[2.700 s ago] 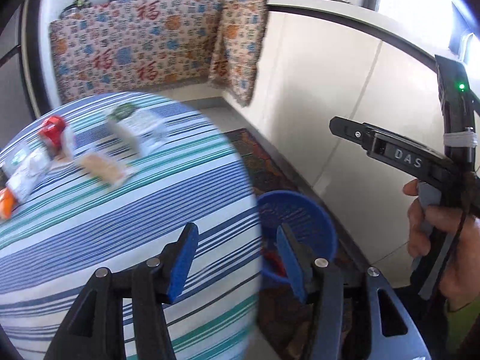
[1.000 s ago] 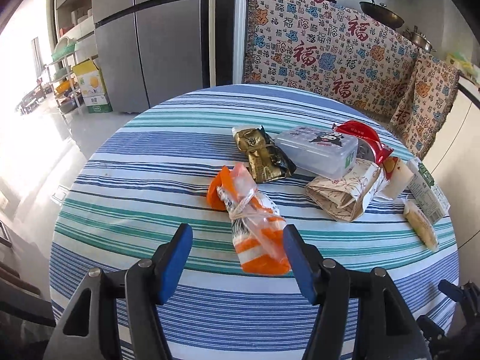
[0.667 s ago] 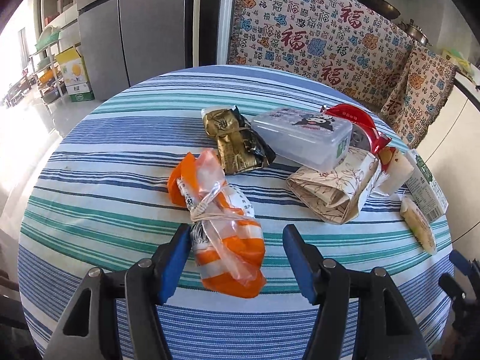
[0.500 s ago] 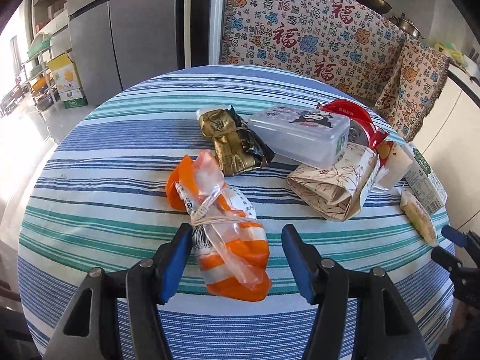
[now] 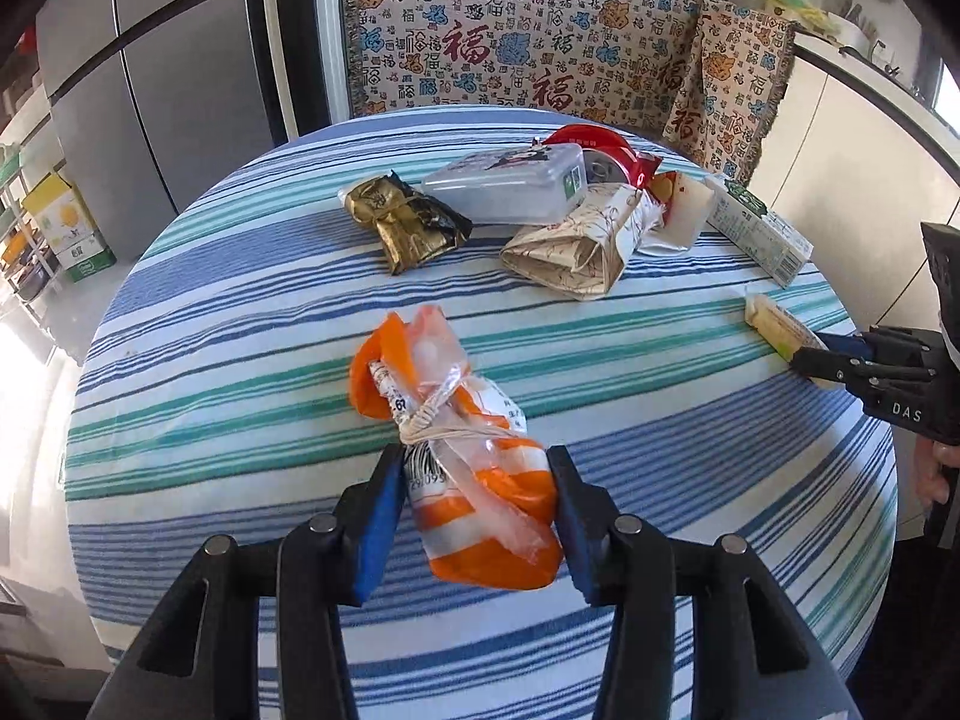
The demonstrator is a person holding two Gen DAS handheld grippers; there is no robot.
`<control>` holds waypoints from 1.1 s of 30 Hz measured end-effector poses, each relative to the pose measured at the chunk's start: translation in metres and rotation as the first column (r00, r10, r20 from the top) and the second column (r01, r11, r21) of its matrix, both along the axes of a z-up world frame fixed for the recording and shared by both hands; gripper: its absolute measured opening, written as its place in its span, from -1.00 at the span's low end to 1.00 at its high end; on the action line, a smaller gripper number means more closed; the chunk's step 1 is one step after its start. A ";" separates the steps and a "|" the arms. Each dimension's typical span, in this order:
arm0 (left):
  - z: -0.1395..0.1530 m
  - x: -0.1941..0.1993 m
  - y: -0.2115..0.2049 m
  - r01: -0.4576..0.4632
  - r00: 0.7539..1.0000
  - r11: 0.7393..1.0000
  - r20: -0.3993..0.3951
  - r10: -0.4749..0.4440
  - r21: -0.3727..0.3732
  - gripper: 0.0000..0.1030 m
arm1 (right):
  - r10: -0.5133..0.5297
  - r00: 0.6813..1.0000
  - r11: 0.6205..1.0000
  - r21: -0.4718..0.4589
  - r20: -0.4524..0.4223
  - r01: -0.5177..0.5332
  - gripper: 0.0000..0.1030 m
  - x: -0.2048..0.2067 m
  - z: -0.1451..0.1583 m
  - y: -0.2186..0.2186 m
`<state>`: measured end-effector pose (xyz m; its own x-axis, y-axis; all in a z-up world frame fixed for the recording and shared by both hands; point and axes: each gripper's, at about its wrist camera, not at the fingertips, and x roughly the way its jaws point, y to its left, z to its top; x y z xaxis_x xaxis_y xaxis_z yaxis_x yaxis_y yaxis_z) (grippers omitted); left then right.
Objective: Collect trash
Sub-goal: 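Grasp the orange-white plastic bag with the left tool while the right tool grasps the cream snack-bar wrapper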
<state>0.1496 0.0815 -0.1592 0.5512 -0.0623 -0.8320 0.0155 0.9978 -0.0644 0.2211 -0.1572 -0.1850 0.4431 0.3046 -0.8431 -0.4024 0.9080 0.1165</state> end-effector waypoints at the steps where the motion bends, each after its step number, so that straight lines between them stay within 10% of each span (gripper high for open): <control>1: 0.000 -0.003 0.002 -0.006 1.000 1.000 -0.004 0.006 -0.003 -0.06 | 0.000 1.000 1.000 -0.001 -0.003 0.000 -0.51 -0.008 -0.001 0.001; 10: 0.006 -0.024 0.022 -0.015 1.000 0.994 0.016 0.017 -0.105 0.20 | 0.020 1.000 1.000 -0.005 -0.002 -0.020 -0.05 -0.035 0.015 0.001; 25: 0.005 0.012 0.004 -0.009 1.000 0.997 -0.017 0.007 -0.076 0.29 | 0.064 0.997 0.992 -0.104 -0.052 -0.069 -0.03 0.001 0.012 0.034; 33: 0.006 0.011 0.002 0.006 1.000 0.999 -0.020 -0.007 -0.052 -0.20 | 0.069 0.996 0.988 -0.132 -0.063 -0.077 -0.70 -0.003 0.015 0.036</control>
